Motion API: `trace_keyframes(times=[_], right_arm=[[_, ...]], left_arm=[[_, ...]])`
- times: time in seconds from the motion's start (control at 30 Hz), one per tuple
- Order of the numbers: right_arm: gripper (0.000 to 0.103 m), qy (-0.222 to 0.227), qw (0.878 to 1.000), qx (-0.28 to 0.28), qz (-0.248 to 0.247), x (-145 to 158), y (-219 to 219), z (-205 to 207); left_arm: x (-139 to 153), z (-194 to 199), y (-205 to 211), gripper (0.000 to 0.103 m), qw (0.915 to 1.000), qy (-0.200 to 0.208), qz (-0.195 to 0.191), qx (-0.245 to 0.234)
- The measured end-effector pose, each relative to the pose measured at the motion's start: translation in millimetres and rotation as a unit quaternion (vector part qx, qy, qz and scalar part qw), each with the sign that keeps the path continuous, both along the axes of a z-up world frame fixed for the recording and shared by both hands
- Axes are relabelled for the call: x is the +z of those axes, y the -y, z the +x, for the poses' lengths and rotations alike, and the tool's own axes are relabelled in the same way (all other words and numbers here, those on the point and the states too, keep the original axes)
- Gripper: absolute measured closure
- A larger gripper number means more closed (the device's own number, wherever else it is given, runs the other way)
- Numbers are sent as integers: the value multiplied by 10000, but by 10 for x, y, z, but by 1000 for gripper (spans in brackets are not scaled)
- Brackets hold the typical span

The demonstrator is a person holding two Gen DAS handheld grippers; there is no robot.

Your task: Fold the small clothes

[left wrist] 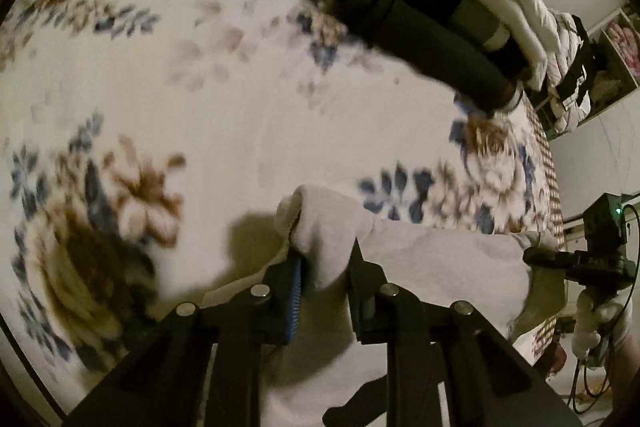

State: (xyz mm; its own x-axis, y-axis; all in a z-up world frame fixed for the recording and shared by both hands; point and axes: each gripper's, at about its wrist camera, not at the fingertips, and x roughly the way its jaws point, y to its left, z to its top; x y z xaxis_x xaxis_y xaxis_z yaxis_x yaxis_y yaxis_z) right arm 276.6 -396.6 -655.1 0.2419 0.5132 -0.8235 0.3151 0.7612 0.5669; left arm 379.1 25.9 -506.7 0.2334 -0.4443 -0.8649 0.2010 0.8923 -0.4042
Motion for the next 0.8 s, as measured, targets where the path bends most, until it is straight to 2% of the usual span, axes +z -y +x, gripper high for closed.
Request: trace_keyframes(times=[0.17,0.27,0.37,0.4,0.43,0.47,0.5,0.53,0.67,0.8], right_arm=[[79,278,9994,-133,-125,197,125,505],[79,323,9988,-205,-316,173,177,848],[74,33,9989,-199,-414,-6,230,1104],[66,-136,9986,-184,-467,-76,242,1145],[50,-238,9983,-184,-496,-123,259,1151],[41,-234,9982,-210,-517,-132,272,1129],[25,-199,9979,-264,-549,-109,305,1073],[17,-179,9978,-321,-555,-87,333,1009],[15,-36,9936,-579,-966,131,434,513],[15,-231,9931,-820,-801,165,376,-148]], left_arm=[[57,559,98,86,10000,39,31,67],[-76,928,216,84,9998,-101,157,-23],[-333,1115,230,76,9983,-539,196,85],[-372,1115,202,72,9979,-612,143,132],[-363,1089,174,66,9981,-589,63,151],[-327,1026,116,59,9984,-522,40,212],[-300,972,77,38,9983,-497,118,271],[-269,890,14,23,9980,-495,196,342],[-136,443,-311,22,9960,-476,126,742],[-118,-211,-556,22,9909,-730,146,1118]])
